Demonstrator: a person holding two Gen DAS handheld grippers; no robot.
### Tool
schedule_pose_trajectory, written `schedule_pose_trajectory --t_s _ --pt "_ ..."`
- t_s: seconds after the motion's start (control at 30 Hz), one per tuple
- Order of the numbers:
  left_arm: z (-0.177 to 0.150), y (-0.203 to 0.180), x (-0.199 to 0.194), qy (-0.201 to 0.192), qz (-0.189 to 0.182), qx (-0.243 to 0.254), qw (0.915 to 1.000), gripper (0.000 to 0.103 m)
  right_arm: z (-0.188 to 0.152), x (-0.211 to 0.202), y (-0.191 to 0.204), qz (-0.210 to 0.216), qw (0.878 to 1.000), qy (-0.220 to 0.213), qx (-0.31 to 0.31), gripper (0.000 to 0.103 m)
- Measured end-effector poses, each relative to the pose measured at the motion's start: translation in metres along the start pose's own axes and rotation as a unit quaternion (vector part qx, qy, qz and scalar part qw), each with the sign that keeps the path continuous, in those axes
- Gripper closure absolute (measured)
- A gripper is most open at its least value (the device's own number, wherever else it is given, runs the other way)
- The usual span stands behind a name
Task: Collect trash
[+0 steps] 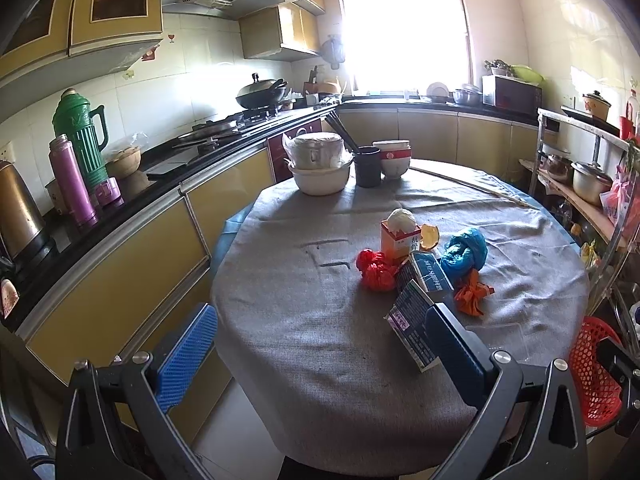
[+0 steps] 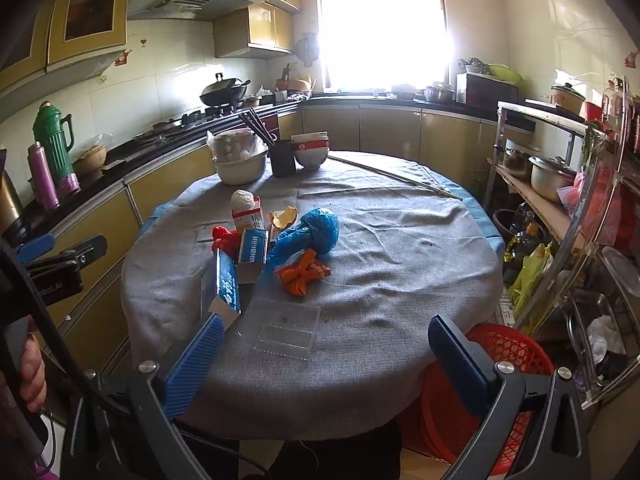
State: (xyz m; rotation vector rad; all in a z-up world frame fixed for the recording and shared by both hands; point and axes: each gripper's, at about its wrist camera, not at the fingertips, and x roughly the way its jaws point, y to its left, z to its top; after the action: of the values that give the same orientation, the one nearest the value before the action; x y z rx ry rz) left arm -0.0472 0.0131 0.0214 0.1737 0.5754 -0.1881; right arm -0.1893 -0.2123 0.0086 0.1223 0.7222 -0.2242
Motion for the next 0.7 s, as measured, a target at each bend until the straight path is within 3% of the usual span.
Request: schedule_pose_trajectory --t_s 0.7 --pt "-0.009 -0.016 0.039 0.050 -0.001 0.012 0.9987 0.000 -0.010 0.043 -0.020 0.017 0.999 0.037 0.010 0.000"
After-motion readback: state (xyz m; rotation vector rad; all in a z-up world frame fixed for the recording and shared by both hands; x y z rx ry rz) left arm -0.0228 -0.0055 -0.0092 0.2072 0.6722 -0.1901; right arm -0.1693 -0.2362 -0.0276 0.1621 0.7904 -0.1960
